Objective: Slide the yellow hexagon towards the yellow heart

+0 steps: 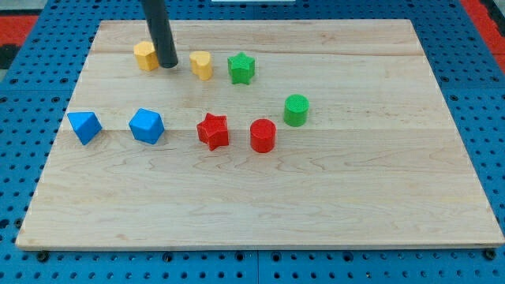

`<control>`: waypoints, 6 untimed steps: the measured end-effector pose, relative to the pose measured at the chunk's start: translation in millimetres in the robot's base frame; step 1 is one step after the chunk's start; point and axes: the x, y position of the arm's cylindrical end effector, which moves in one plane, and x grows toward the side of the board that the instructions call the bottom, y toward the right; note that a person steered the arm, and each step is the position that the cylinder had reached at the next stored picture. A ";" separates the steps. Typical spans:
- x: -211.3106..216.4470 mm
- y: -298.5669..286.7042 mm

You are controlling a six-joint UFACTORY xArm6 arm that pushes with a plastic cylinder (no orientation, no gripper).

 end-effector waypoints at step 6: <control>-1.1 -118.1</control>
